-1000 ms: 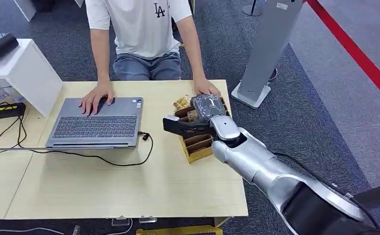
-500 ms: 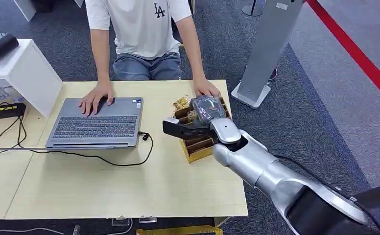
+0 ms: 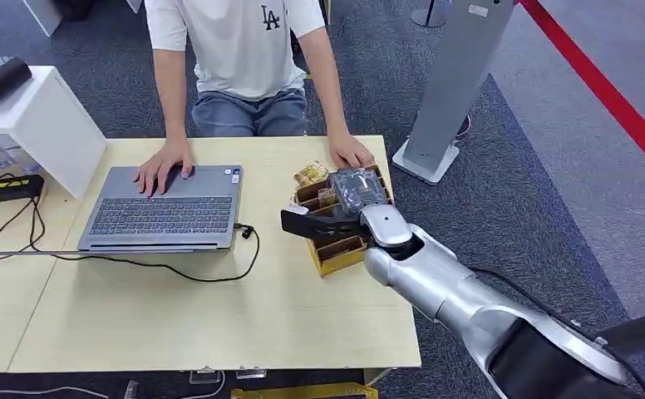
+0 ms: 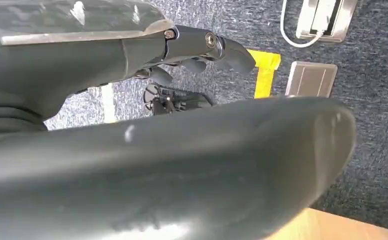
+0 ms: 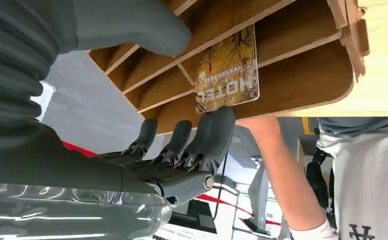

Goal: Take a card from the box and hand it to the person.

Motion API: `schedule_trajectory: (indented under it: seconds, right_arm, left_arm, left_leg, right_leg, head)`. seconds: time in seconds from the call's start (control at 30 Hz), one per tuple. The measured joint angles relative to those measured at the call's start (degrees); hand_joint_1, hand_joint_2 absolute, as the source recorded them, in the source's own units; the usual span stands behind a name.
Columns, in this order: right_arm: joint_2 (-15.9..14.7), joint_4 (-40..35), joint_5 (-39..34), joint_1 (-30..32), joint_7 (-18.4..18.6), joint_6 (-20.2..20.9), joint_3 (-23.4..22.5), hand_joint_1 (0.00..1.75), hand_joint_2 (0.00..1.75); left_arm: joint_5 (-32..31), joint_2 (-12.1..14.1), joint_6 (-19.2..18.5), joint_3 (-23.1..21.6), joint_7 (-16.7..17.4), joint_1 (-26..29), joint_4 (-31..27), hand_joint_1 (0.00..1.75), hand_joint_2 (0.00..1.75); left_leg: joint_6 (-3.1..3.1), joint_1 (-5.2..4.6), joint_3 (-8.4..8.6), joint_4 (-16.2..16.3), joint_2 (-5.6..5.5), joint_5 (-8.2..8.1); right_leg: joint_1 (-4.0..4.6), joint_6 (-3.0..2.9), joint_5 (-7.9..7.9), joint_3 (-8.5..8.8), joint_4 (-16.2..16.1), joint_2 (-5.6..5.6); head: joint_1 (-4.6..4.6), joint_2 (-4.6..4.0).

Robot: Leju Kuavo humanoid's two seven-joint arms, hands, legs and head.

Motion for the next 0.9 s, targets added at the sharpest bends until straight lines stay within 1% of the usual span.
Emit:
schedule_trajectory:
  seconds: [0.1,0.13,0.17,0.27,0.43,0.5,0.53,0.57,0.6,0.63,0.67,0.73,0.77,0.9]
  right_arm:
    - [0.0,0.3,0.0,0.0,-0.4,-0.1,0.0,0.61,1.75]
    - [0.0,0.4,0.0,0.0,-0.6,-0.2,0.0,0.54,1.75]
    - [0.0,0.5,0.0,0.0,-0.7,-0.3,0.0,0.52,1.75]
    - [0.1,0.8,0.0,0.0,-1.0,-0.4,0.0,0.51,1.75]
    - [0.1,1.0,0.2,0.0,-1.1,-0.5,0.0,0.52,1.75]
    - [0.1,1.0,0.2,-0.1,-1.1,-0.5,0.0,0.54,1.75]
    - [0.1,1.0,0.2,-0.1,-1.1,-0.5,0.0,0.61,1.75]
    - [0.1,1.0,0.2,-0.1,-1.1,-0.5,0.0,0.65,1.75]
    - [0.1,1.0,0.2,-0.1,-1.1,-0.5,0.0,0.72,1.75]
    - [0.1,1.0,0.2,-0.1,-1.1,-0.5,0.0,0.84,1.75]
    - [0.1,1.0,0.2,-0.1,-1.1,-0.5,0.0,0.89,1.75]
    - [0.1,1.0,0.3,-0.1,-1.1,-0.5,0.0,0.91,1.75]
    - [0.1,1.0,0.3,-0.1,-1.1,-0.5,0.0,0.86,1.75]
    - [0.1,1.1,0.2,-0.1,-1.1,-0.3,0.0,0.89,1.75]
  left_arm:
    - [0.0,0.0,0.0,0.0,0.0,0.0,0.0,0.0,0.0]
    - [0.0,0.0,0.0,0.0,0.0,0.0,0.0,0.0,0.0]
    - [0.0,0.0,0.0,0.0,0.0,0.0,0.0,0.0,0.0]
    - [0.0,0.0,0.0,0.0,0.0,0.0,0.0,0.0,0.0]
    - [0.0,0.0,0.0,0.0,0.0,0.0,0.0,0.0,0.0]
    - [0.0,0.0,0.0,0.0,0.0,0.0,0.0,0.0,0.0]
    - [0.0,0.0,0.0,0.0,0.0,0.0,0.0,0.0,0.0]
    - [0.0,0.0,0.0,0.0,0.0,0.0,0.0,0.0,0.0]
    - [0.0,0.0,0.0,0.0,0.0,0.0,0.0,0.0,0.0]
    - [0.0,0.0,0.0,0.0,0.0,0.0,0.0,0.0,0.0]
    - [0.0,0.0,0.0,0.0,0.0,0.0,0.0,0.0,0.0]
    - [0.0,0.0,0.0,0.0,0.0,0.0,0.0,0.0,0.0]
    - [0.0,0.0,0.0,0.0,0.0,0.0,0.0,0.0,0.0]
    - [0.0,0.0,0.0,0.0,0.0,0.0,0.0,0.0,0.0]
  left_leg:
    - [0.0,0.0,-0.01,0.0,0.0,0.0]
    - [0.0,0.0,-0.01,0.0,0.0,0.0]
    - [0.0,0.0,-0.01,0.0,0.0,0.0]
    - [0.0,0.0,-0.01,0.0,0.0,0.0]
    - [0.0,0.0,-0.01,0.0,0.0,0.0]
    - [0.0,0.0,-0.02,0.0,0.0,0.0]
    - [0.0,0.0,-0.02,0.0,0.0,0.0]
    - [0.0,0.0,-0.02,0.0,0.0,0.0]
    - [0.0,0.0,-0.02,0.0,0.0,0.0]
    - [0.0,0.0,-0.02,0.0,0.0,0.0]
    - [0.0,0.0,-0.01,0.0,0.0,0.0]
    - [0.0,0.0,-0.01,0.0,0.0,0.0]
    - [0.0,0.0,-0.02,0.0,0.0,0.0]
    - [0.0,0.0,-0.01,0.0,0.0,0.0]
  right_leg:
    - [0.0,0.0,0.0,0.0,0.0,0.0]
    - [0.0,0.0,0.0,0.0,0.0,0.0]
    - [0.0,0.0,0.0,0.0,0.0,0.0]
    - [0.0,0.0,0.0,0.0,0.0,0.0]
    - [0.0,0.0,0.0,0.0,0.0,0.0]
    - [0.0,0.0,0.0,0.0,0.0,0.0]
    - [0.0,0.0,0.0,0.0,0.0,0.0]
    - [0.0,0.0,0.0,0.0,0.0,0.0]
    - [0.0,0.0,0.0,0.0,0.0,0.0]
    - [0.0,0.0,0.0,0.0,0.0,0.0]
    - [0.0,0.0,0.0,0.0,0.0,0.0]
    - [0.0,0.0,0.0,0.0,0.0,0.0]
    - [0.0,0.0,0.0,0.0,0.0,0.0]
    - [0.0,0.0,0.0,0.0,0.0,0.0]
  head:
    - [0.0,0.0]
    - [-0.02,0.0]
    - [0.0,0.0]
    - [0.0,0.0]
    - [0.0,-0.02]
    - [0.0,-0.02]
    - [0.0,0.0]
    - [0.0,0.0]
    - [0.0,-0.02]
    - [-0.02,0.0]
    - [0.0,-0.02]
    - [0.0,0.0]
    - [0.0,-0.02]
    - [0.0,-0.02]
